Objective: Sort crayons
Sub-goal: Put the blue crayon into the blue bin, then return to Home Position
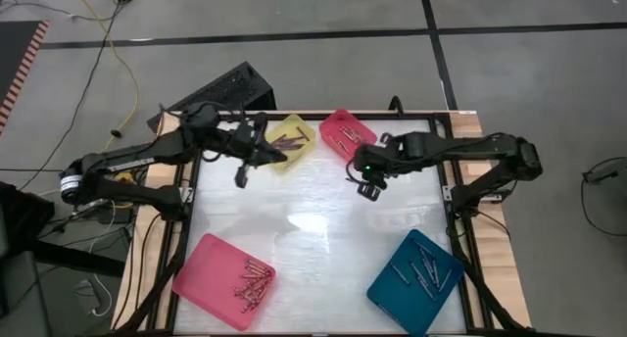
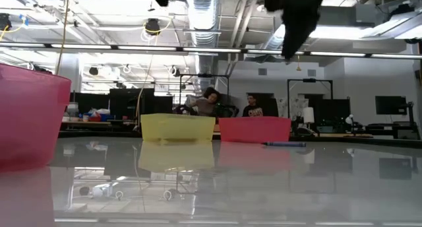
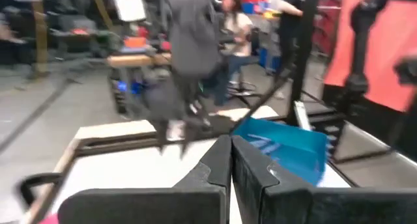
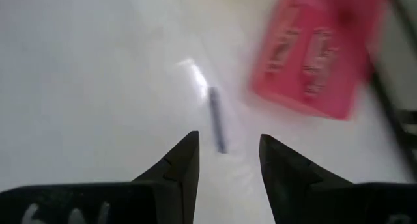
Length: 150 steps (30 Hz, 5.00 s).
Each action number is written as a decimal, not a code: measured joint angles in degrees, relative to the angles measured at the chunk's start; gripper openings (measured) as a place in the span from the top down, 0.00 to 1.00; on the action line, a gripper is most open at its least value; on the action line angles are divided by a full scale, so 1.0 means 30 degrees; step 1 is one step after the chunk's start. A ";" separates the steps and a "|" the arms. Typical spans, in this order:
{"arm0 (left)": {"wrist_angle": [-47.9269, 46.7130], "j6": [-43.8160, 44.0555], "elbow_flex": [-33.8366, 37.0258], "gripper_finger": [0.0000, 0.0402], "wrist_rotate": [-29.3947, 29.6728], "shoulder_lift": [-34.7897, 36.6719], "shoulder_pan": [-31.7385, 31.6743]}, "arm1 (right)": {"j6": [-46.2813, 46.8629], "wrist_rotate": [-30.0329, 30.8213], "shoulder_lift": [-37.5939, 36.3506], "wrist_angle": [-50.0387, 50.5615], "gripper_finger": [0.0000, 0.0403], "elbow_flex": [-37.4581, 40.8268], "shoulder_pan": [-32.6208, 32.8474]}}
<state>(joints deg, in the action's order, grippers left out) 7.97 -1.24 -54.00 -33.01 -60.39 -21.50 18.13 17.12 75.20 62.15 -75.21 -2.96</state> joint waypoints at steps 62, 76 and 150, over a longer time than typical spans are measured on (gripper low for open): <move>-0.3909 0.1196 0.3963 1.00 0.6353 0.4652 0.1407 | -0.3365 -0.5525 0.4622 -1.5731 0.98 1.1972 -0.5026; -0.4152 0.1137 0.3963 1.00 0.6448 0.4652 0.1407 | -0.2123 -0.5447 0.0586 -1.2799 0.99 0.9320 -0.4880; -0.7076 0.9768 0.3963 1.00 0.6282 0.4630 0.1687 | 1.0026 -0.4721 -0.8025 -1.5933 0.73 0.8617 1.2755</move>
<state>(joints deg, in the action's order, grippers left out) -13.26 28.07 -42.11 -14.17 -46.50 -16.44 48.20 2.96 51.12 14.35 -49.36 35.30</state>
